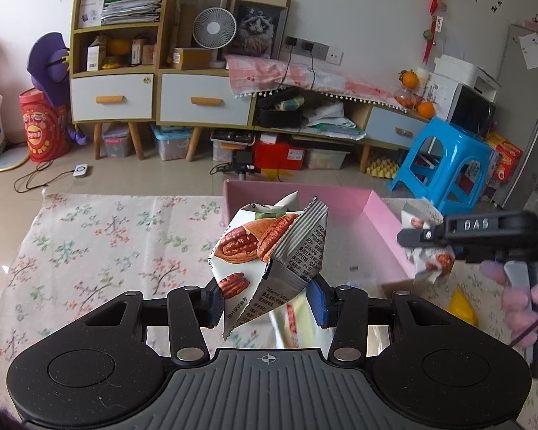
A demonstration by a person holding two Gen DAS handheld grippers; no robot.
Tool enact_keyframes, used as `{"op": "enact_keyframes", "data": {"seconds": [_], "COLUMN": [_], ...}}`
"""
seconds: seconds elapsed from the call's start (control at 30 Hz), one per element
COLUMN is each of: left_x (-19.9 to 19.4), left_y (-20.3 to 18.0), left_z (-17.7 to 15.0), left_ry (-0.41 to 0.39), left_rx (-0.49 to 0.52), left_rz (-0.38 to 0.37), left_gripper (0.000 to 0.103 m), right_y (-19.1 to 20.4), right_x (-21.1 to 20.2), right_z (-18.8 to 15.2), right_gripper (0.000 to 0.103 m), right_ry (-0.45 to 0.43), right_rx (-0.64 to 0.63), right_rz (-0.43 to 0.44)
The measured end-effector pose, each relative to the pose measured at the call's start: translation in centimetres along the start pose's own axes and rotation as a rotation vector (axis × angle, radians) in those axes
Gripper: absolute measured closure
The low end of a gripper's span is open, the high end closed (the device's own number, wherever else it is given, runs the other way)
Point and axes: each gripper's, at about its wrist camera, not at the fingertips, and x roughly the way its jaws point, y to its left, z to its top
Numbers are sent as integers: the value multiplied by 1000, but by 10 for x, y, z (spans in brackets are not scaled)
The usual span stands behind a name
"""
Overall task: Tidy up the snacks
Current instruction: 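Carry both pecan bags into the pink box and open both tools, then withdraw both tools from the box back toward the snack pile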
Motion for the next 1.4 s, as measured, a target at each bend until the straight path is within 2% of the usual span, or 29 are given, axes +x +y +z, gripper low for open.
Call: {"op": "enact_keyframes", "data": {"seconds": [0.23, 0.47, 0.8, 0.83, 0.97, 1.07, 1.4], "left_x": [49, 92, 114, 114, 110, 104, 74], "left_y": [-23, -40, -44, -43, -40, -42, -47], "left_z": [25, 29, 29, 29, 31, 32, 35], "left_ry": [33, 77, 87, 86, 74, 65, 39], "left_rx": [21, 38, 42, 35, 27, 35, 40], "left_rz": [36, 91, 151, 149, 122, 121, 88], "left_gripper": [59, 59, 57, 56, 28, 16, 9], "right_y": [-17, -24, -27, -26, -26, -25, -17], "right_x": [16, 25, 24, 24, 17, 13, -2], "right_z": [11, 19, 22, 22, 24, 26, 23], "right_gripper": [71, 70, 64, 62, 36, 30, 20], "right_ry": [-15, -20, -24, -26, -46, -52, -57], "right_rx": [42, 16, 3, 0, 4, 3, -23], "right_rz": [-25, -64, -82, -85, -80, -77, -106]}}
